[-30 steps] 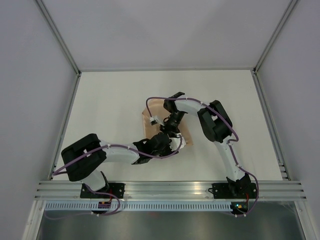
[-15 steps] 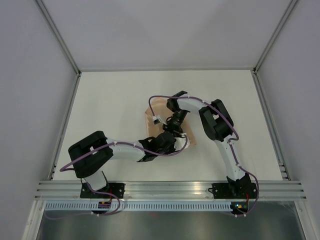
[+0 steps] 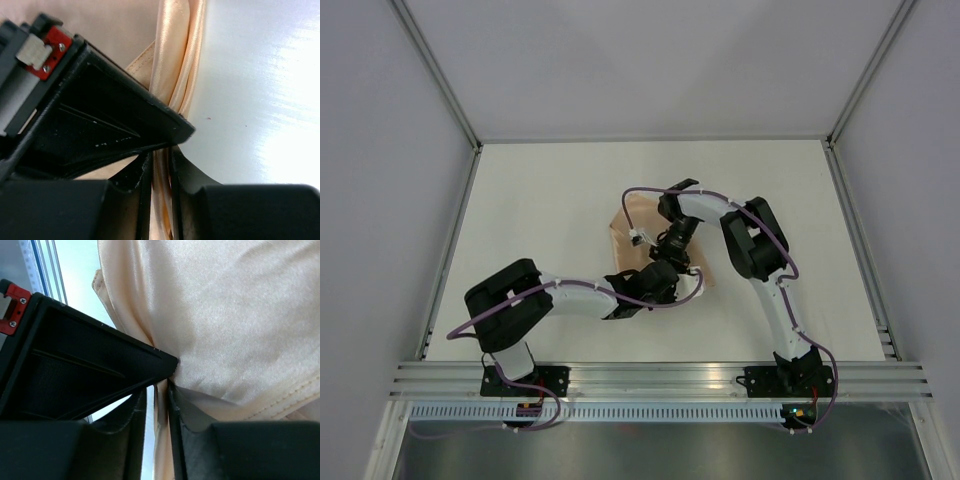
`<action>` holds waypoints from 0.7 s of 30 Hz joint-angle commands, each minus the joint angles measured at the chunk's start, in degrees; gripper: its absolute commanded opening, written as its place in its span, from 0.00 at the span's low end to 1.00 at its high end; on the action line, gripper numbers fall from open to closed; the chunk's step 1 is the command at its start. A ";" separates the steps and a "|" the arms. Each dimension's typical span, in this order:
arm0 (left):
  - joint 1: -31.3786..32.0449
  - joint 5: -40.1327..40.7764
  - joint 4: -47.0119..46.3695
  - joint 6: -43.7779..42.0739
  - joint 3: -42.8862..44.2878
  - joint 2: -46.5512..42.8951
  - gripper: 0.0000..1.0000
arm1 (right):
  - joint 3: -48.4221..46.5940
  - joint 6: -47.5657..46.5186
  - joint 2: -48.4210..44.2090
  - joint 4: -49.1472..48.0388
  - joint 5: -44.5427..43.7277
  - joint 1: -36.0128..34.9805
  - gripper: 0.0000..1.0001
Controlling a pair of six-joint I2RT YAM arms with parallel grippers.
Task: Fold the napkin, place the utensils inside, and roll it up
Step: Roll the napkin at the center of the board.
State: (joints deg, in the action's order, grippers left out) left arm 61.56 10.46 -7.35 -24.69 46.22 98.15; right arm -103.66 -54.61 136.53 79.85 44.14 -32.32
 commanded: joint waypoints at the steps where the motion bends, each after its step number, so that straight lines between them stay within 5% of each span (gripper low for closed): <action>1: -0.65 -5.70 2.69 1.04 1.86 2.05 0.02 | -0.58 -1.29 -1.44 -4.71 -0.29 0.23 0.37; 11: -2.85 -11.76 4.54 2.63 2.83 0.46 0.02 | 1.09 5.21 -8.55 -10.85 0.25 3.92 0.58; 21: -4.43 -17.04 6.92 6.75 5.37 1.87 0.02 | 2.67 10.48 -12.07 -15.51 1.39 10.15 0.62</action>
State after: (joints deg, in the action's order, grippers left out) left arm 57.69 -0.69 -3.27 -22.41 50.11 98.59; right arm -101.54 -46.61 128.27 67.53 43.68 -24.08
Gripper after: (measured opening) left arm 0.119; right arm 0.620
